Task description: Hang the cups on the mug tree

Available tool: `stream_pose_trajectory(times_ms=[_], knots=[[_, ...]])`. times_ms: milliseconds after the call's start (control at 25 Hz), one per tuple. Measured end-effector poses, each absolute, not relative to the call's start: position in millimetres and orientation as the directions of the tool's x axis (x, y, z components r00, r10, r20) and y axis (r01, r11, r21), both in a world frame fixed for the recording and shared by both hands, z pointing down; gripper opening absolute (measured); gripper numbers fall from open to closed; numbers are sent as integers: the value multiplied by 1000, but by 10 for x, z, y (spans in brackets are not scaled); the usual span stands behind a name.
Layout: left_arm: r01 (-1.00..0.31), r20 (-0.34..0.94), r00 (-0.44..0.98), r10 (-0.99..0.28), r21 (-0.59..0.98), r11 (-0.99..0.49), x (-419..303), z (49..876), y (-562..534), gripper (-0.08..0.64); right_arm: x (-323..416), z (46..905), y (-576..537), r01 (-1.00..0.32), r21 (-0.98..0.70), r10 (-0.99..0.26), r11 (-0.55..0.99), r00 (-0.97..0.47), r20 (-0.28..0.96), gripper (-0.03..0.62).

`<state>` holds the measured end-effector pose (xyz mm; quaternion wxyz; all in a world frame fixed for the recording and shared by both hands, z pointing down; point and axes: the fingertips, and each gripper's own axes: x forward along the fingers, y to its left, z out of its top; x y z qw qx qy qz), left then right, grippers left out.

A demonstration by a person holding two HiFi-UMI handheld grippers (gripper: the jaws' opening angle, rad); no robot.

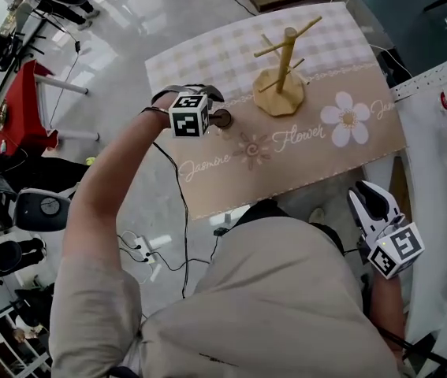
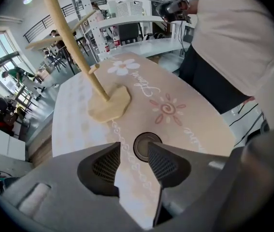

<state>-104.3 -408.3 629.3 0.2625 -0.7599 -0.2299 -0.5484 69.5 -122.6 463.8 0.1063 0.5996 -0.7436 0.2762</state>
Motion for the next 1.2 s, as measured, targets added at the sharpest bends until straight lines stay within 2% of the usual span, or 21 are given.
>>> stream_pose_trajectory(times_ms=[200, 440, 680, 920, 1200], knots=[[617, 975, 194, 112, -32, -786, -1030, 6598, -4100, 177, 702, 4679, -1217, -953, -288, -833, 94, -234, 502, 94], [555, 979, 147, 142, 37, -831, -1010, 6726, -4107, 54, 736, 4728, -1195, -953, -295, -831, 66, -216, 513, 94], [480, 981, 130, 142, 63, -875, -1016, 6787, -4109, 31, 739, 4714, -1206, -954, -293, -834, 66, -214, 508, 94], [317, 963, 205, 177, 105, -942, -1019, 6728, -4135, 29, 739, 4684, -1203, -953, -292, -833, 79, -224, 505, 94], [-22, 869, 444, 218, 254, -967, -947, 6521, -4159, 29, 729, 4700, -1200, -951, -293, -836, 99, -239, 494, 94]])
